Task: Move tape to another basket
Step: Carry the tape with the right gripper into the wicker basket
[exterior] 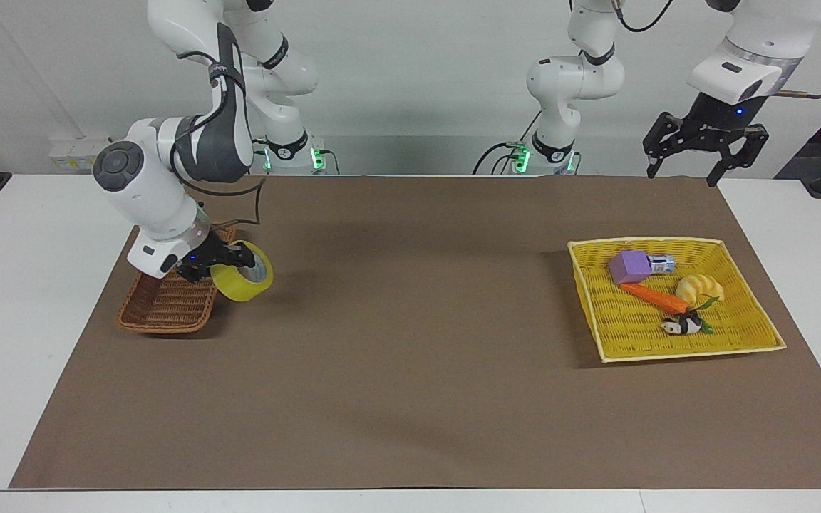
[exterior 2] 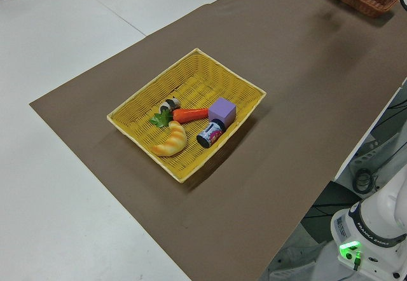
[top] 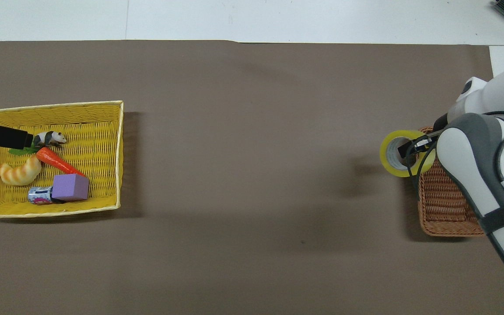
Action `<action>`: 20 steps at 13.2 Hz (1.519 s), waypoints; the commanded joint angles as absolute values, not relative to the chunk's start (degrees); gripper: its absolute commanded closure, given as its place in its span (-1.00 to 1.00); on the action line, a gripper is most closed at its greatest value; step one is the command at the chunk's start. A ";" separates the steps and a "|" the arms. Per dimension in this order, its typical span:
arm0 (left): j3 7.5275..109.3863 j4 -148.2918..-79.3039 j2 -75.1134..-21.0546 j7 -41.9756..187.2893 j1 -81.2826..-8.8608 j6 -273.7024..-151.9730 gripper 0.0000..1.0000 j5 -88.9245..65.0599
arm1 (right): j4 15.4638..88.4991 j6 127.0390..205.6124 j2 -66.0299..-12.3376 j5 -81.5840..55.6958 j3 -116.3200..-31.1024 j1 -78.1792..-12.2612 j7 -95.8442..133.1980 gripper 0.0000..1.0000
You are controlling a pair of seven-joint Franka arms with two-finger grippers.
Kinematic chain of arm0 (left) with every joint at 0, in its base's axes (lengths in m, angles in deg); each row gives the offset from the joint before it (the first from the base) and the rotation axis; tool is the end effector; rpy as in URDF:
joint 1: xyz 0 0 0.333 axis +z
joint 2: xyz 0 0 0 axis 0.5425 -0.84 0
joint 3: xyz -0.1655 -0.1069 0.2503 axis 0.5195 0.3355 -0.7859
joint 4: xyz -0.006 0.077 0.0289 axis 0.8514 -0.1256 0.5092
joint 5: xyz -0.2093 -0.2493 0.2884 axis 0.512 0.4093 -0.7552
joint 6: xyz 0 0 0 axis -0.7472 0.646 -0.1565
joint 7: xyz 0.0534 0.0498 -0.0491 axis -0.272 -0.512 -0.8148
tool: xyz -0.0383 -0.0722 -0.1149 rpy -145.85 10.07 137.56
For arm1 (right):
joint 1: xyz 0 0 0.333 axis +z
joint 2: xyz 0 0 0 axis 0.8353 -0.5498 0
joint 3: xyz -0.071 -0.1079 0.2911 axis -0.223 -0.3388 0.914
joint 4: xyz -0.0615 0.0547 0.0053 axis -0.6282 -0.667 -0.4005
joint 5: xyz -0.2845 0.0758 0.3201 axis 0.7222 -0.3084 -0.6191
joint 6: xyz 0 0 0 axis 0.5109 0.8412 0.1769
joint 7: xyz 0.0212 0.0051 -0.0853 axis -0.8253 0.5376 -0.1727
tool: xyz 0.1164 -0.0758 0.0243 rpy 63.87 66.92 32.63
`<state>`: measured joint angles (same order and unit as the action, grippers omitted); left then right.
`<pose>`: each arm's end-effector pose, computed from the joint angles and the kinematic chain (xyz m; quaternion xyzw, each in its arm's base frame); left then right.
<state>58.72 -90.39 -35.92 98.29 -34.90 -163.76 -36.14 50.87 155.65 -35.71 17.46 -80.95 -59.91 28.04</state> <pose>0.5833 -0.0577 0.6532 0.9895 -0.1355 0.0501 0.0056 0.6368 -0.0364 0.3770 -0.9903 -0.1223 0.0648 0.0134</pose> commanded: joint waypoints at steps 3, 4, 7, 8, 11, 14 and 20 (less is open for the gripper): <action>59.21 -90.64 -35.21 99.09 -34.26 -162.96 -1.00 -37.33 | 52.46 155.69 -33.86 29.32 -80.47 -67.44 27.11 1.00; 59.21 -90.64 -35.21 99.09 -34.35 -162.96 -1.00 -37.33 | 54.03 156.73 -33.08 31.34 -80.39 -68.85 27.11 1.00; 59.21 -90.64 -35.30 99.09 -34.26 -162.96 -1.00 -37.33 | 63.34 165.77 -31.40 33.63 -80.47 -72.64 26.50 0.94; 59.21 -90.64 -35.30 99.09 -34.26 -162.96 -1.00 -37.33 | 64.50 166.67 -31.75 35.47 -80.47 -72.64 24.93 0.70; 59.21 -90.64 -35.30 99.09 -34.26 -162.96 -1.00 -37.33 | 66.88 168.09 -31.67 36.45 -80.30 -73.35 23.60 -0.99; 59.21 -90.64 -35.30 99.09 -34.26 -162.96 -1.00 -37.33 | 66.79 167.38 -31.67 36.45 -80.30 -73.17 24.12 -1.00; 59.21 -90.64 -35.30 99.09 -34.26 -162.96 -1.00 -37.33 | 65.83 166.15 -31.75 35.40 -79.86 -72.73 24.21 -1.00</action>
<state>58.73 -90.39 -35.92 98.31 -34.87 -163.74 -36.14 65.17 167.14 -33.24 34.91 -80.79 -72.56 24.99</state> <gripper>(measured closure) 0.000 0.000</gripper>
